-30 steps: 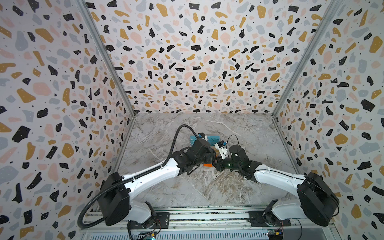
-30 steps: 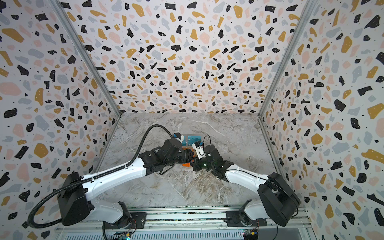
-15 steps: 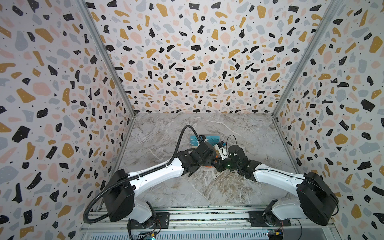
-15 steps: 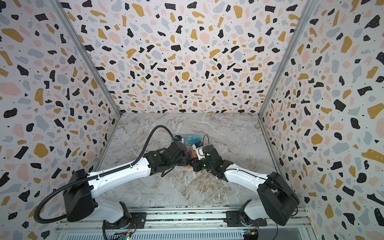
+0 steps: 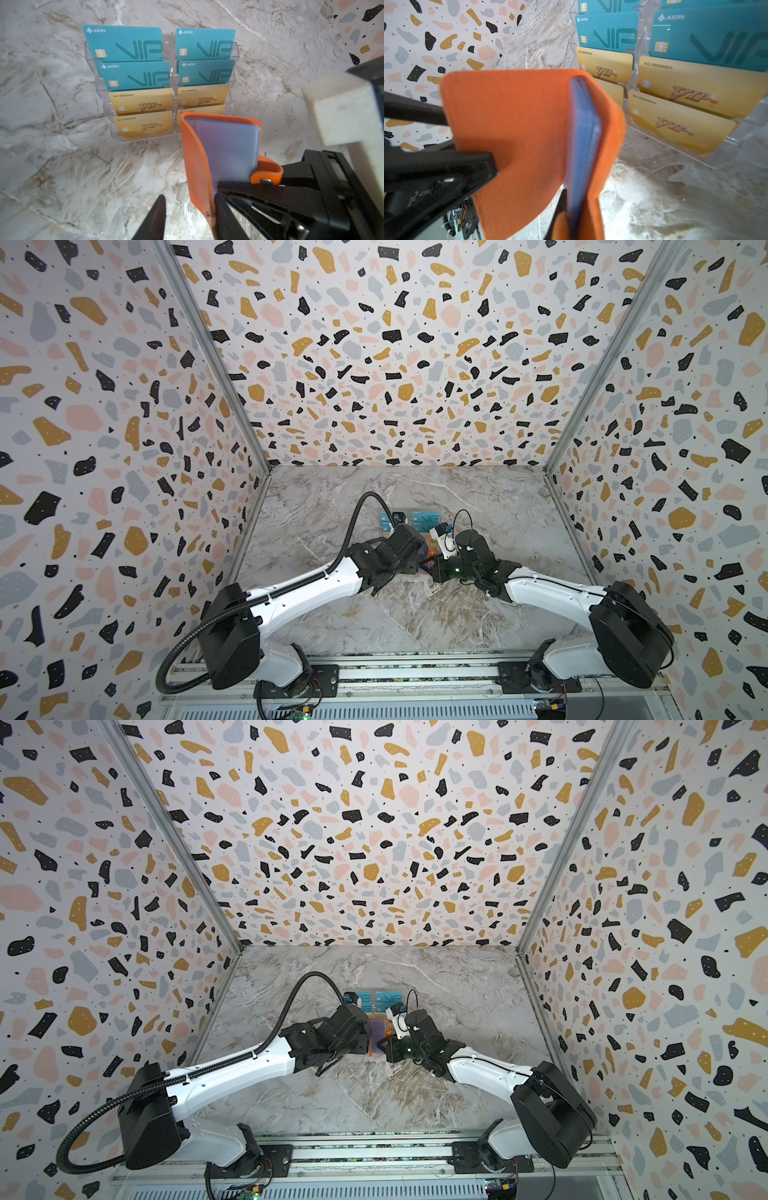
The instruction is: Put the credit cards into the card holder
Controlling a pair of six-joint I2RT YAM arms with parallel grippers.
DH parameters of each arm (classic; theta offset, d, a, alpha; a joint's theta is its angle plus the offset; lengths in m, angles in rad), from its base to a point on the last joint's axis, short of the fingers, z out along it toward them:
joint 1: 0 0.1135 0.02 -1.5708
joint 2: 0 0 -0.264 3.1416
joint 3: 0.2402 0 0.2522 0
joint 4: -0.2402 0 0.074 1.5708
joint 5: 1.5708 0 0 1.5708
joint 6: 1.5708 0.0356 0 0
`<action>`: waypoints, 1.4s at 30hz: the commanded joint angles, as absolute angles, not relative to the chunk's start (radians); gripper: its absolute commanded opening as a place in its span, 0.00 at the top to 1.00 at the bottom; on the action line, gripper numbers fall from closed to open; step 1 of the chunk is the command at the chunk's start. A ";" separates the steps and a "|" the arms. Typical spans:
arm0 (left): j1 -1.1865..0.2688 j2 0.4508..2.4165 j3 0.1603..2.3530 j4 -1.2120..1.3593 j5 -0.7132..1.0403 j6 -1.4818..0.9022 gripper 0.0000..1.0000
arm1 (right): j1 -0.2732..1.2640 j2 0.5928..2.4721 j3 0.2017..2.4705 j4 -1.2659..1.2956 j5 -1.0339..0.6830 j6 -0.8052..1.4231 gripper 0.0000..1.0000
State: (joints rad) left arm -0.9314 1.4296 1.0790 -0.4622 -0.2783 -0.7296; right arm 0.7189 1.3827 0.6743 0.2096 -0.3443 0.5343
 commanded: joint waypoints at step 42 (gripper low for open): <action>-0.825 1.394 0.767 -0.184 0.364 -0.777 1.00 | 0.626 1.141 0.487 0.127 -0.366 0.590 0.56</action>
